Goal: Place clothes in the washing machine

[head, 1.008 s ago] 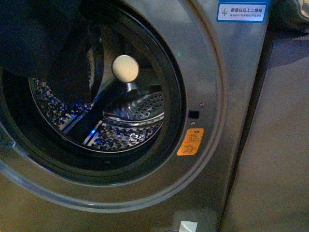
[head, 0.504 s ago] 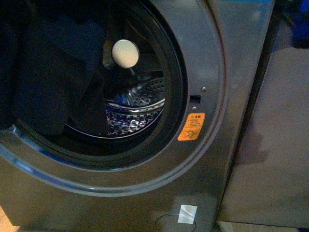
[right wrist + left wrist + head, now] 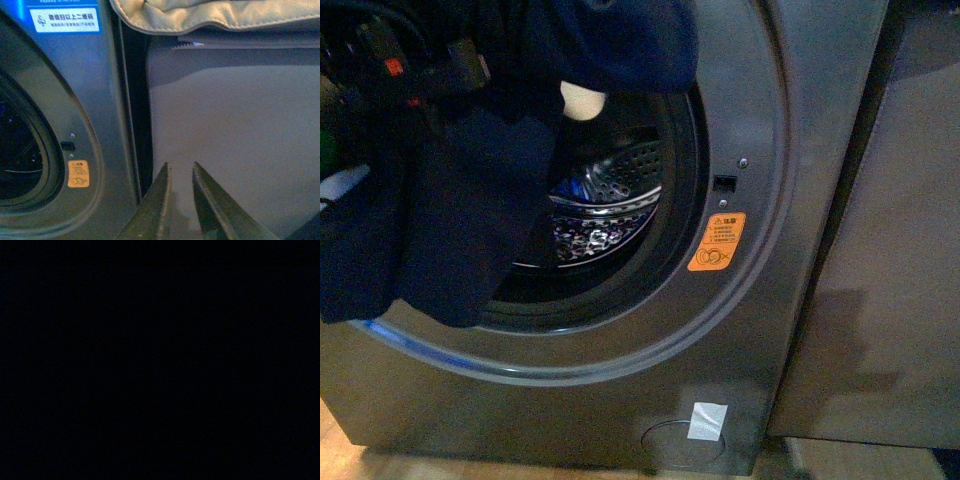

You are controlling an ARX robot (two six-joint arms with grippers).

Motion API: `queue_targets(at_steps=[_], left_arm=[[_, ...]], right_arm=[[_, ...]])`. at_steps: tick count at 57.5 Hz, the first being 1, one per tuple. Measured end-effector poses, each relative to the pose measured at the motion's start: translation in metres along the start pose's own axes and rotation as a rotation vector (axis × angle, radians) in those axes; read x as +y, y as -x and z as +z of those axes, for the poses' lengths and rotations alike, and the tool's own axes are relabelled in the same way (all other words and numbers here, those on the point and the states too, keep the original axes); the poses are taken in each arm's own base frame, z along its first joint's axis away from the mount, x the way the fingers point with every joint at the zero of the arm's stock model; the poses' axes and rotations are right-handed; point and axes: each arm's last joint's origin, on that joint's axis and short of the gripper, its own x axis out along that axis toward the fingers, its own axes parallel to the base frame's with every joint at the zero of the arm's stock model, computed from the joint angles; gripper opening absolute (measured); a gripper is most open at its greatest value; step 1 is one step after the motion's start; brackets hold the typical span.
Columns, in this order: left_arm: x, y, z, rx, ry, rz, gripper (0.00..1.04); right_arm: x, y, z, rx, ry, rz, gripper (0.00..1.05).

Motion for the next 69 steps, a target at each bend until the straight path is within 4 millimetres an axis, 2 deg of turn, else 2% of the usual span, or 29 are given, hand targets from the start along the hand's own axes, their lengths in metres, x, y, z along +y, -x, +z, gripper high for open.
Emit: queue_targets(at_steps=[7, 27, 36, 53, 69], left_arm=[[0.002, -0.002, -0.013, 0.034, 0.002, 0.008, 0.11], [0.014, -0.008, -0.064, 0.18, -0.008, 0.055, 0.11], [0.024, -0.014, -0.08, 0.21, -0.017, 0.089, 0.11], [0.037, -0.05, -0.094, 0.221, -0.051, 0.129, 0.11], [0.039, -0.1, -0.103, 0.228, -0.1, 0.155, 0.11]], right_arm=[[-0.007, 0.007, -0.007, -0.001, 0.001, -0.006, 0.01], [-0.021, 0.026, -0.026, -0.005, 0.001, -0.008, 0.02], [-0.026, 0.034, -0.033, -0.005, 0.0, -0.011, 0.02], [-0.038, 0.045, -0.041, -0.008, 0.0, -0.016, 0.02], [-0.038, 0.053, -0.047, -0.008, 0.0, -0.014, 0.02]])
